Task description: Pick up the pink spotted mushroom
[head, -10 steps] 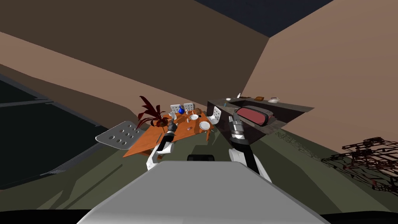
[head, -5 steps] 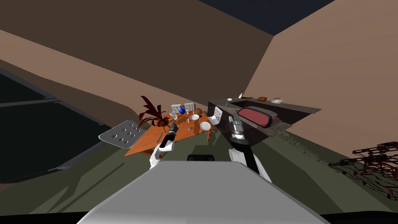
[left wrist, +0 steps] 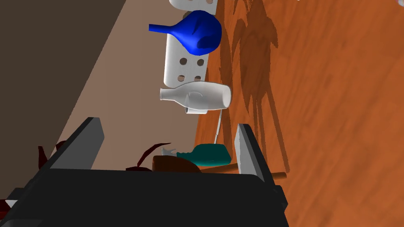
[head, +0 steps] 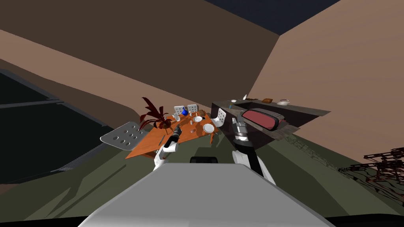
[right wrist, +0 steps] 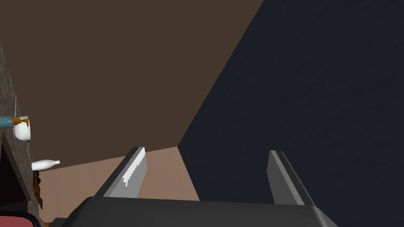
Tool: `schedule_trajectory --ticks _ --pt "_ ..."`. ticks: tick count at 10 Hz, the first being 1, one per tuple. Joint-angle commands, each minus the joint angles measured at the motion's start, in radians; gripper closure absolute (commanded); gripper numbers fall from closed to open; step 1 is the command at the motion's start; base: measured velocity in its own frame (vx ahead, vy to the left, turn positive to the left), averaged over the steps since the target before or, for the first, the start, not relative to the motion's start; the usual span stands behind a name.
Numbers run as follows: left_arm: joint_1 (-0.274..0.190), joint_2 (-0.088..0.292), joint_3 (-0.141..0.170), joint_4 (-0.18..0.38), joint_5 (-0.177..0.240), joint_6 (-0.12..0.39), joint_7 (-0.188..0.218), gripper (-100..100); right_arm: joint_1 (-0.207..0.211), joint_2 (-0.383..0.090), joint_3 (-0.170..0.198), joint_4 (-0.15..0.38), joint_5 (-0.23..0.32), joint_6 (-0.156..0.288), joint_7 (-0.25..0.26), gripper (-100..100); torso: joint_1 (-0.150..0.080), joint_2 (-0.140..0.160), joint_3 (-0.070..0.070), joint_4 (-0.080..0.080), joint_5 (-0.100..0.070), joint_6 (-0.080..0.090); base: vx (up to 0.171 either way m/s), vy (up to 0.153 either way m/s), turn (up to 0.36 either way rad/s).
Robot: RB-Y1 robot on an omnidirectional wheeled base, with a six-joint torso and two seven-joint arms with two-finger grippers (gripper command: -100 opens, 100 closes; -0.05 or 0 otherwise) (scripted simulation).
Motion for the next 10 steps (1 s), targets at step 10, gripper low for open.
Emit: schedule_trajectory --ticks 10 --pt "-0.141 0.031 0.030 0.265 0.037 0.258 -0.061 -100 0.000 0.000 0.000 0.000 0.000 0.000 0.000 0 -0.002 -0.001 -0.001 0.000 0.000 0.000 0.036 -0.025 -0.023"
